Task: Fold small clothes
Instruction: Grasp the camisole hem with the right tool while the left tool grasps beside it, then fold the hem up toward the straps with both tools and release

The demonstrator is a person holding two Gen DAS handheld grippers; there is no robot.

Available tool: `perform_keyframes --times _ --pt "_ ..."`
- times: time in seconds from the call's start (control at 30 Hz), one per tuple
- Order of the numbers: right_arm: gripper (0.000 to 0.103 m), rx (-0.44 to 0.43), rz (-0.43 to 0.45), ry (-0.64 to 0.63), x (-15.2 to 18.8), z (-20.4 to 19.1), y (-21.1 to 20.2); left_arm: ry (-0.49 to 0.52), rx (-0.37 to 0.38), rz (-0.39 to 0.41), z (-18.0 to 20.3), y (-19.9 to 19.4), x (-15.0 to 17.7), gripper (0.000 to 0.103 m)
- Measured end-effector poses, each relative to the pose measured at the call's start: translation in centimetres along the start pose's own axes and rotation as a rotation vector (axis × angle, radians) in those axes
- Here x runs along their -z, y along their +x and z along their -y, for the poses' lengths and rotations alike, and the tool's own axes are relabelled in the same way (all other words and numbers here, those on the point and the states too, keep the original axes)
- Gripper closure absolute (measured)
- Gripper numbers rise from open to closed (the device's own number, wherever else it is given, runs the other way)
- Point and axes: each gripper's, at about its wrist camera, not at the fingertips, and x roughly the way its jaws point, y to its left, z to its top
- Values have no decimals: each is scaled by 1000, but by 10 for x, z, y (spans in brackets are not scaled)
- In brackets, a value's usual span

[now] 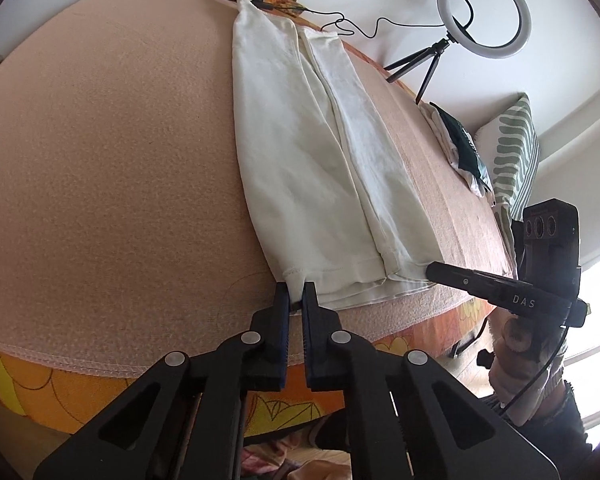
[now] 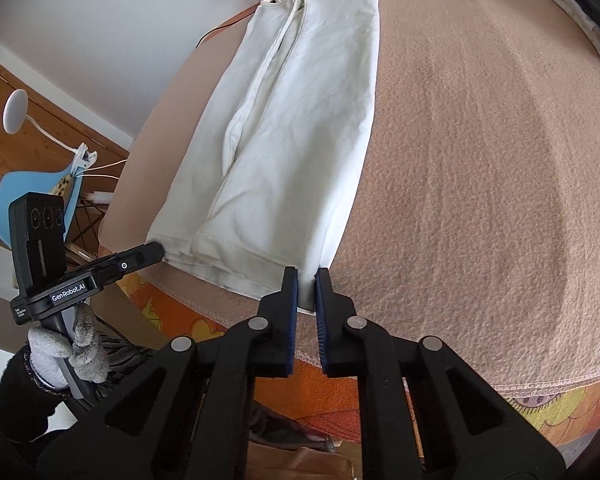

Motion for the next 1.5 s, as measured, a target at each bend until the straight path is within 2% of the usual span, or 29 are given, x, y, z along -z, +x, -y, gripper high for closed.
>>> perform_keyframes --times 0.13,0.33,0.67,0.93,1.07,1.3,1.5 --pt "97 -21 25 16 -1 4 -14 24 -11 35 2 -11 0 100" --pt "97 -11 -5 27 1 6 0 19 -25 1 -4 0 2 100" --pt "97 -155 46 127 -12 21 -15 60 6 72 14 -22 -17 100" --pt "97 -224 114 183 -48 27 -25 56 20 140 20 -30 -59 100" --pt "97 -222 132 193 -75 27 -21 51 7 153 20 -24 -85 100" --pt "97 -213 138 230 -121 37 -3 18 -20 149 7 -3 -123 100" --pt "97 -198 122 276 -147 55 19 0 -51 125 -5 22 -147 100"
